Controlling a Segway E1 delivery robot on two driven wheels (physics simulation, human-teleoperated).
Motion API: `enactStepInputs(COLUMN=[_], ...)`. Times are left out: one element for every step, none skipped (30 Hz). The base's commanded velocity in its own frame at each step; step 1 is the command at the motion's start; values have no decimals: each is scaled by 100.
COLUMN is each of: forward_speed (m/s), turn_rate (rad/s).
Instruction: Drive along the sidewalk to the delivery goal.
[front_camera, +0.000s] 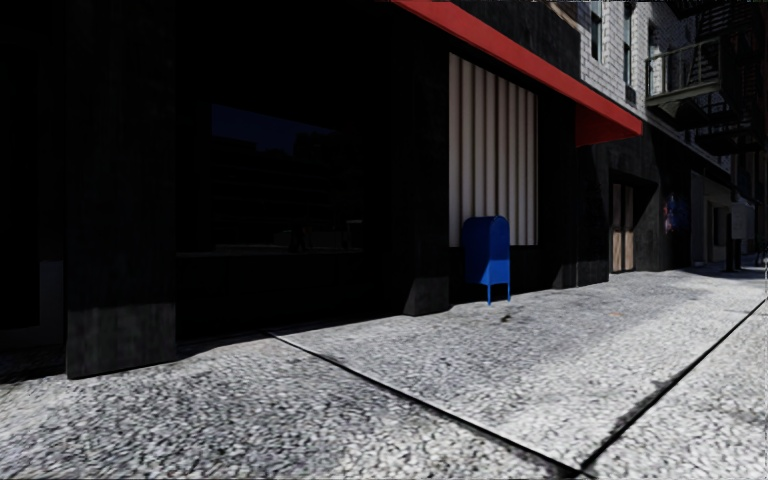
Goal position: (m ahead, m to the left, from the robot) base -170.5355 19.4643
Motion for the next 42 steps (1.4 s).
enactStepInputs(forward_speed=[0, 0, 0, 0, 0, 0, 0, 0, 0, 0, 0, 0, 0, 0, 0, 0, 0, 0, 0, 0, 0, 0, 0, 0, 0, 0, 0, 0, 0, 0, 0, 0, 0, 0, 0, 0, 0, 0, 0, 0, 0, 0], turn_rate=[120, 120, 120, 120, 120, 120, 120, 120, 120, 120, 120, 120, 120, 120, 120, 120, 120, 120, 120, 120, 120, 120, 120, 120, 120, 120, 120, 120, 120, 120, 120, 120, 120, 120, 120, 120, 120, 120, 120, 120, 120, 120])
